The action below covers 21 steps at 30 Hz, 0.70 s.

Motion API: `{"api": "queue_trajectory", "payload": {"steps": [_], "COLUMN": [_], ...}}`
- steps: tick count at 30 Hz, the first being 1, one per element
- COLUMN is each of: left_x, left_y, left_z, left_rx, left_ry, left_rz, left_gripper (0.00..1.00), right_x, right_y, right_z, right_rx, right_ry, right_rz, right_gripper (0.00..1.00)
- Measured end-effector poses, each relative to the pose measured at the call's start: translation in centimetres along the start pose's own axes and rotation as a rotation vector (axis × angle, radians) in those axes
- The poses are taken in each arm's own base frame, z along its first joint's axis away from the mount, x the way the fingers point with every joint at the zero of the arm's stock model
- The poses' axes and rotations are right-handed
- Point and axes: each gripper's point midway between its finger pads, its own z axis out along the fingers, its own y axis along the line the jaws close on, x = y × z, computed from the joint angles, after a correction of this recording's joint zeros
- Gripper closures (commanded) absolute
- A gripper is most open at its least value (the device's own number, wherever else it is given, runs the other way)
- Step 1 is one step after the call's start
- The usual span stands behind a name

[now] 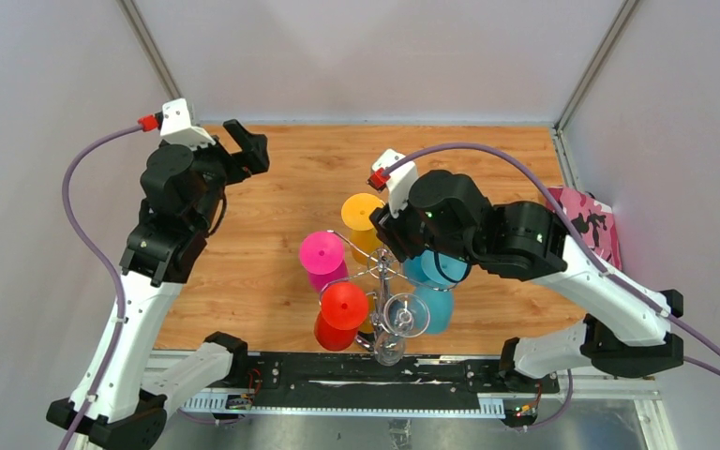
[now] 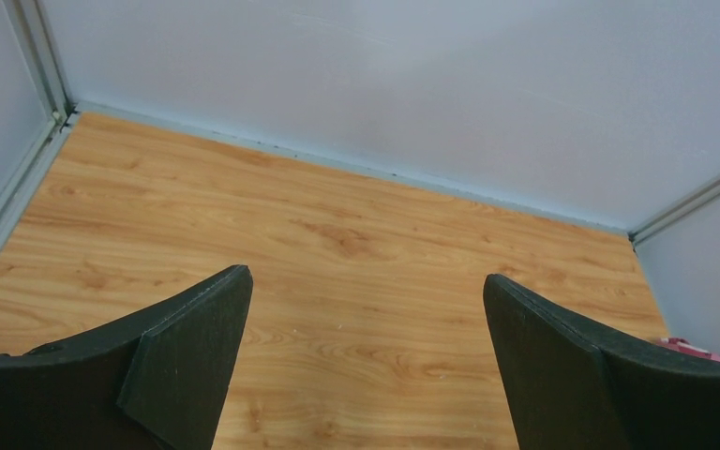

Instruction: Take the wine glass off the wine glass rack

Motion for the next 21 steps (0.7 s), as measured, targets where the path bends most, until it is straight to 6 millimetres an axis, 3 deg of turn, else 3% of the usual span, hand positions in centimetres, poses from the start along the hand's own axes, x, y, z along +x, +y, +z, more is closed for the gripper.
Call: {"api": "queue_trajectory", "payload": {"steps": [10,21], "left_x": [1.0,1.7], "left_y": [0.2,0.1], "left_z": [-0.6,-1.0], "left_rx": [0.006,0.025], "left_ry": [0.021,0.035], "left_rz": [-0.019,-0.033], "left_gripper": [0.00,0.00], "right_x": [0.9,0.7], "right_y": [1.0,1.9], "right_z": [-2.7,-3.4], "right_rx": [-0.006,0.030], "right_ry": [-0.023,-0.049], "right_rz": [0.014,-0.025], "right_gripper": [0.48,0.48]}}
